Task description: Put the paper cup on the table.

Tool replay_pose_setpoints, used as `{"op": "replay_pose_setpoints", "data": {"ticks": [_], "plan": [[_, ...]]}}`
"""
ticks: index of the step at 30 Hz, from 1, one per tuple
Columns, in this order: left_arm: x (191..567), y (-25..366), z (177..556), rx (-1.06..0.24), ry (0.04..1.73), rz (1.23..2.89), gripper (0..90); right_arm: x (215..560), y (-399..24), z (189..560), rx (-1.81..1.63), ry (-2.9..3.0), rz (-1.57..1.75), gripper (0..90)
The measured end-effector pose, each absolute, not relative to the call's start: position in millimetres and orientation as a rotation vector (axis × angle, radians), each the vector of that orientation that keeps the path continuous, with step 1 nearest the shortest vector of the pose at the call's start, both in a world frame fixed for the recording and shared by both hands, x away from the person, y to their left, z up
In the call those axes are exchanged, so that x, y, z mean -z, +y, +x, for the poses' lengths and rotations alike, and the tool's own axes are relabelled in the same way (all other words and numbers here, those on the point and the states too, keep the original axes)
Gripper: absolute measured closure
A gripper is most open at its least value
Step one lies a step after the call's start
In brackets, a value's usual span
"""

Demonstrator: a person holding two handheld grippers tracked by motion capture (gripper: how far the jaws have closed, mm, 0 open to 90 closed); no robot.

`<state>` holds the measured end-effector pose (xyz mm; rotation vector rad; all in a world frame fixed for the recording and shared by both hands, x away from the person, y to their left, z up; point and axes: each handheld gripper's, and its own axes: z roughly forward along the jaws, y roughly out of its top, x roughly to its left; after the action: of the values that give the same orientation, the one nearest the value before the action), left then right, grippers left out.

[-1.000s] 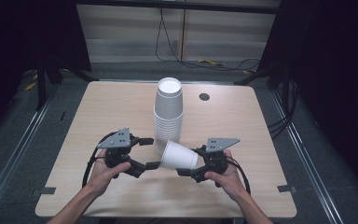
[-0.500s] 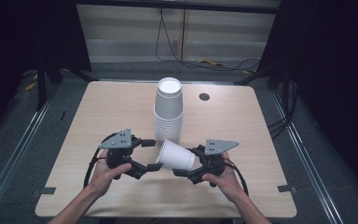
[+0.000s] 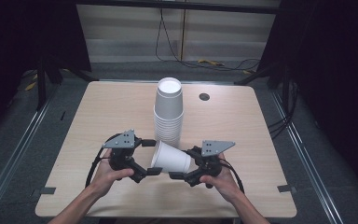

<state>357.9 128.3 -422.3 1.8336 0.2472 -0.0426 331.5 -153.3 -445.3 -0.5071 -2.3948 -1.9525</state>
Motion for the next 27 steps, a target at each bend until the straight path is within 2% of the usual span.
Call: {"op": "replay_pose_setpoints", "data": {"ticks": [14, 17, 27], "plan": [[425.6, 121.8, 357.0, 0.093, 0.220, 1.815, 0.2, 446.2, -146.8, 330.2, 1.935, -2.387, -0.466, 21.9], [425.8, 121.4, 357.0, 0.108, 0.209, 1.814, 4.5, 446.9, -146.0, 330.3, 1.927, -2.389, -0.459, 21.9], [424.4, 122.0, 358.4, 0.128, 0.208, 1.824, 6.4, 448.8, -144.6, 330.8, 1.899, -2.392, -0.471, 21.7]]}}
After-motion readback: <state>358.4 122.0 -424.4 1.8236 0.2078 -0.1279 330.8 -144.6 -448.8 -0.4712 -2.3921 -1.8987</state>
